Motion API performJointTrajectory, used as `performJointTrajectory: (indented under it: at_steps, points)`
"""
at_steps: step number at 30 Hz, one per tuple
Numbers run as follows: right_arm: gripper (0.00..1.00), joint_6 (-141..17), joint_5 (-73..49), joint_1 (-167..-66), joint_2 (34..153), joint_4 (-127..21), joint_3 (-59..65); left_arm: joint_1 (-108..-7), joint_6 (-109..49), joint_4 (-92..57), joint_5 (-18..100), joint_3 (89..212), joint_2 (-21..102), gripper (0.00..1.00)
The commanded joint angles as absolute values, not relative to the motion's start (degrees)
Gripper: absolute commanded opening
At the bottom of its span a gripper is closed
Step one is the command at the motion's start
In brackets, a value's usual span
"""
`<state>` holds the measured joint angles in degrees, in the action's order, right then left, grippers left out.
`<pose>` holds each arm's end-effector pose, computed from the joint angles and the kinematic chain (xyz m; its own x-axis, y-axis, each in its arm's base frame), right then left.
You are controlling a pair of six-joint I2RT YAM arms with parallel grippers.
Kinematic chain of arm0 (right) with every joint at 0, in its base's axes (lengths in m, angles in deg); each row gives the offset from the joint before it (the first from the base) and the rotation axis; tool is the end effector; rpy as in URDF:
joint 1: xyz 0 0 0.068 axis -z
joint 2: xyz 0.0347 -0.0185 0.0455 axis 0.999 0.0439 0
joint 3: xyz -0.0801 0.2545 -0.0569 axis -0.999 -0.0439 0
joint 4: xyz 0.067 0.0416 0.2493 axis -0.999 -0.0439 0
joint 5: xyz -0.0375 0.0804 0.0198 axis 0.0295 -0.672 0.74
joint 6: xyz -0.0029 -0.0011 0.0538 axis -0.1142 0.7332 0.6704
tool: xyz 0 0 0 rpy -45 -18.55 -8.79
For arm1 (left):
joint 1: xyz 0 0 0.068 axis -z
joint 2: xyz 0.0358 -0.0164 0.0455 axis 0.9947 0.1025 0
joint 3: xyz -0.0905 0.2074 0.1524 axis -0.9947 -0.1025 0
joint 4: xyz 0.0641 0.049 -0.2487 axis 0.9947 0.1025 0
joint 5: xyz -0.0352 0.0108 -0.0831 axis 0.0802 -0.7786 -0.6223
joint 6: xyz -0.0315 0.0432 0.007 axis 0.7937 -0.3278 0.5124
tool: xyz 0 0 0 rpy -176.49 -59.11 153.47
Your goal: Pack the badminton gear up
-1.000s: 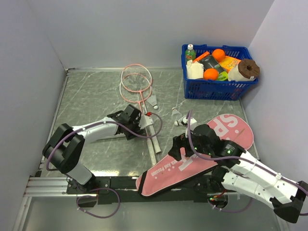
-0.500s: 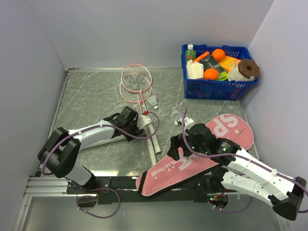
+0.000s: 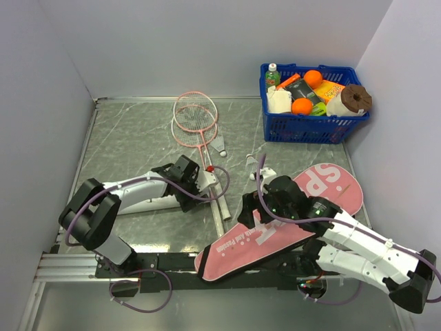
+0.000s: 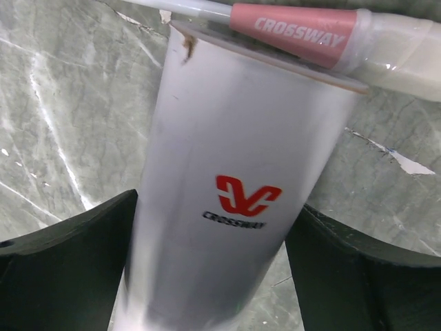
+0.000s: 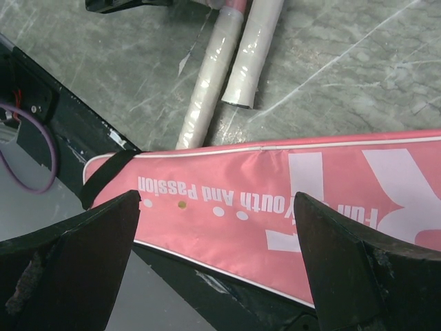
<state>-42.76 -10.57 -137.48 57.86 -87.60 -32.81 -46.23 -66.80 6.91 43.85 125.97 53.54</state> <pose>0.1051 0.1306 0.2661 -0.7326 -0.1918 -0.6531 -0.5452 0.7399 0.3942 0.2257 -0.1797 0.1647 -0.3595 0.8198 -0.4457 0.8833 0.4530 0.1208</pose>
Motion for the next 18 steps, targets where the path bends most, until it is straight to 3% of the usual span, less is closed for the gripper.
performJointTrajectory:
  at_steps: [1, 7, 14, 16, 18]
  points:
    - [1.0, -42.0, -10.6, -137.8, 58.5, -85.0, -32.1, -46.4, -67.5, 10.7, 42.9, 126.7, 56.0, 0.87]
    - [1.0, -42.4, -9.3, -137.8, 58.8, -85.7, -31.7, -46.3, -66.5, 10.7, 43.2, 127.5, 55.5, 0.7]
    - [1.0, -42.9, -7.4, -137.8, 59.6, -87.0, -29.7, -46.3, -64.9, 11.5, 47.3, 129.3, 48.7, 0.31]
    - [1.0, -43.6, -7.2, -137.8, 60.3, -87.7, -27.8, -46.3, -64.0, 11.9, 48.1, 129.9, 46.6, 0.12]
    - [1.0, -44.4, -7.1, -137.8, 61.2, -88.5, -26.2, -46.4, -63.4, 13.4, 48.0, 130.9, 43.3, 0.08]
